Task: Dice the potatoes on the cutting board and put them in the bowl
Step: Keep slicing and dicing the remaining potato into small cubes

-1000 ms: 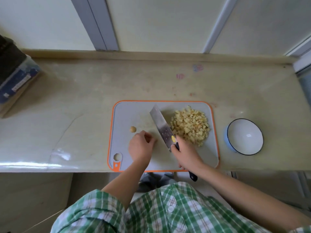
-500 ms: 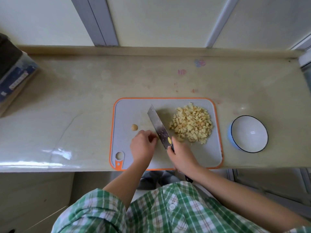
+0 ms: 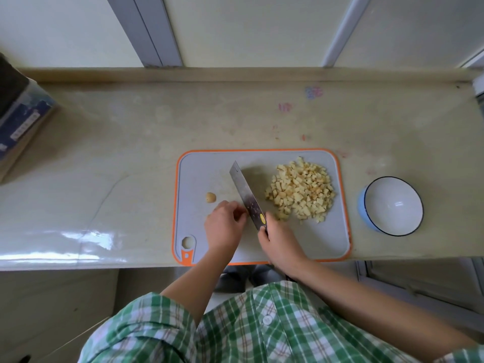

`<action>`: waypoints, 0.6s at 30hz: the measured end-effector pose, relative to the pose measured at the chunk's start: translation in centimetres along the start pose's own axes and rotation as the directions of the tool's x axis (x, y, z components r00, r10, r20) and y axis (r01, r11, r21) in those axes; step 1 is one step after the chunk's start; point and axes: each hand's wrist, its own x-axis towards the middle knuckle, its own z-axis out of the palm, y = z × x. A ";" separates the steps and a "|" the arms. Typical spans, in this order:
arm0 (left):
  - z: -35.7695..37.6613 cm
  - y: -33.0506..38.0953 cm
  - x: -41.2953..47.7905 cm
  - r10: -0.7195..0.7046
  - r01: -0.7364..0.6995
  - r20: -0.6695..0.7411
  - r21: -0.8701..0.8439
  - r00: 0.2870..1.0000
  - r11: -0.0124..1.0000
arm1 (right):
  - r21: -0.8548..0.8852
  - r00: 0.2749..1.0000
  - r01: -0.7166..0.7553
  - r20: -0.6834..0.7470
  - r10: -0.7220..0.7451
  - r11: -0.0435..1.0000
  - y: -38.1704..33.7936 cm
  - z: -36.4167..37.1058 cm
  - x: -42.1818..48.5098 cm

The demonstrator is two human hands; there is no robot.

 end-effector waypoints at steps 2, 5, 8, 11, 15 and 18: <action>-0.1 0.0 0.0 0.003 -0.003 0.001 -0.001 1.000 1.000 | -0.013 1.000 0.011 -0.016 -0.011 1.000 0.0 0.2 0.1; -0.1 0.0 0.0 0.017 -0.017 0.004 0.010 1.000 1.000 | -0.024 0.999 0.024 -0.035 -0.025 0.999 0.2 0.0 0.4; 0.0 0.2 0.2 0.035 -0.036 0.028 0.038 0.999 0.999 | 0.070 0.995 -0.005 -0.098 0.011 0.998 0.7 -0.6 0.6; -0.1 0.7 0.1 0.045 -0.045 0.007 0.028 0.999 0.999 | 0.148 0.996 -0.018 -0.085 0.031 0.989 0.7 -1.6 0.5; -1.0 -0.2 -0.5 0.007 -0.010 -0.130 -0.019 0.992 1.000 | 0.150 1.000 0.011 0.010 -0.013 0.989 0.3 -1.2 0.2; -1.8 -1.6 -1.0 -0.033 0.036 -0.171 0.012 0.985 0.999 | 0.138 0.999 -0.029 0.046 0.023 0.990 0.5 -0.6 0.4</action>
